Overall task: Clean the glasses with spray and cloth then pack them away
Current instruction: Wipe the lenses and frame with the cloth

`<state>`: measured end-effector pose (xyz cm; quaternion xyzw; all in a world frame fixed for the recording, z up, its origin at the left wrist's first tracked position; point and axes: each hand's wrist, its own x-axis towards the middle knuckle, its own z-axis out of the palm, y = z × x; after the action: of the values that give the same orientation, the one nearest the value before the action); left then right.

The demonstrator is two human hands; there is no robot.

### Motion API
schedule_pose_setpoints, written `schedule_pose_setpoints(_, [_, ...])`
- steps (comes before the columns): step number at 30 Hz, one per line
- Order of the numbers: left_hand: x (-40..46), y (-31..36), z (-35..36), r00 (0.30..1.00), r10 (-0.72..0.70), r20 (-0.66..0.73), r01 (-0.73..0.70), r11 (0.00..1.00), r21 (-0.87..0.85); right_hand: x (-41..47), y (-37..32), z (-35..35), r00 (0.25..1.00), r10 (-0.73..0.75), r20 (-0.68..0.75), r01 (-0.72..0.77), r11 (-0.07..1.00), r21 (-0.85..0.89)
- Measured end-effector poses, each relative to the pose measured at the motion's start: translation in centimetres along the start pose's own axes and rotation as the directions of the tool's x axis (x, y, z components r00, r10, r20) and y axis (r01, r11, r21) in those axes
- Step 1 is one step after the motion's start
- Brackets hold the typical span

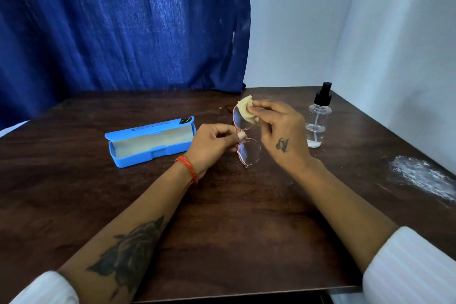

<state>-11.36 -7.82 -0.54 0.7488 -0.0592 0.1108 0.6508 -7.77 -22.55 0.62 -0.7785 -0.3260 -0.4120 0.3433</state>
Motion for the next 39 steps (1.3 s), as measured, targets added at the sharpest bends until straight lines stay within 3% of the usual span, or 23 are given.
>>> schedule_pose_setpoints(3, [-0.2, 0.1, 0.1, 0.999, 0.038, 0.014, -0.039, 0.998, 0.042, -0.1, -0.9, 0.2, 0.995, -0.091, 0.031, 0.092, 0.995, -0.036])
schedule_pose_setpoints(7, [-0.1, -0.2, 0.0, 0.999, 0.031, -0.025, -0.03, 0.998, 0.057, -0.5, -1.3, 0.2, 0.98, -0.175, 0.094, 0.168, 0.983, 0.076])
schedule_pose_setpoints(11, [0.1, -0.5, -0.2, 0.999, 0.037, -0.008, -0.036, 0.997, 0.067, -0.5, -0.2, 0.0, 0.988, -0.082, 0.128, 0.066, 0.99, 0.127])
schedule_pose_setpoints(16, [0.2, -0.4, -0.2, 0.999, 0.034, 0.024, -0.036, 0.994, 0.105, -0.1, 0.6, -0.1, 1.0, 0.014, 0.018, -0.016, 0.996, 0.092])
schedule_pose_setpoints(21, [0.0, -0.2, -0.2, 0.997, 0.065, 0.037, -0.069, 0.991, 0.119, 0.0, -0.3, 0.3, 0.999, -0.047, -0.015, 0.046, 0.998, -0.032])
schedule_pose_setpoints(26, [0.1, -0.4, -0.4, 0.997, 0.078, -0.002, -0.077, 0.988, 0.133, -0.3, -0.9, 0.4, 0.981, -0.181, 0.064, 0.179, 0.983, 0.047])
schedule_pose_setpoints(31, [0.1, -0.6, -0.3, 0.995, 0.098, 0.025, -0.1, 0.987, 0.125, -0.2, 0.5, -0.1, 0.992, -0.078, 0.104, 0.063, 0.989, 0.136])
schedule_pose_setpoints(35, [0.1, -0.5, -0.3, 0.995, 0.104, 0.011, -0.104, 0.987, 0.126, 0.4, 1.2, -0.8, 1.0, -0.022, -0.017, 0.022, 0.998, 0.05])
schedule_pose_setpoints(37, [0.1, -0.4, -0.2, 0.995, 0.103, 0.015, -0.104, 0.986, 0.13, 0.5, 0.7, -0.8, 0.992, -0.091, -0.082, 0.093, 0.996, 0.011])
schedule_pose_setpoints(39, [0.0, -0.4, -0.1, 0.995, 0.104, 0.008, -0.104, 0.986, 0.133, 0.3, -0.1, -0.4, 0.971, -0.236, -0.036, 0.235, 0.972, -0.024])
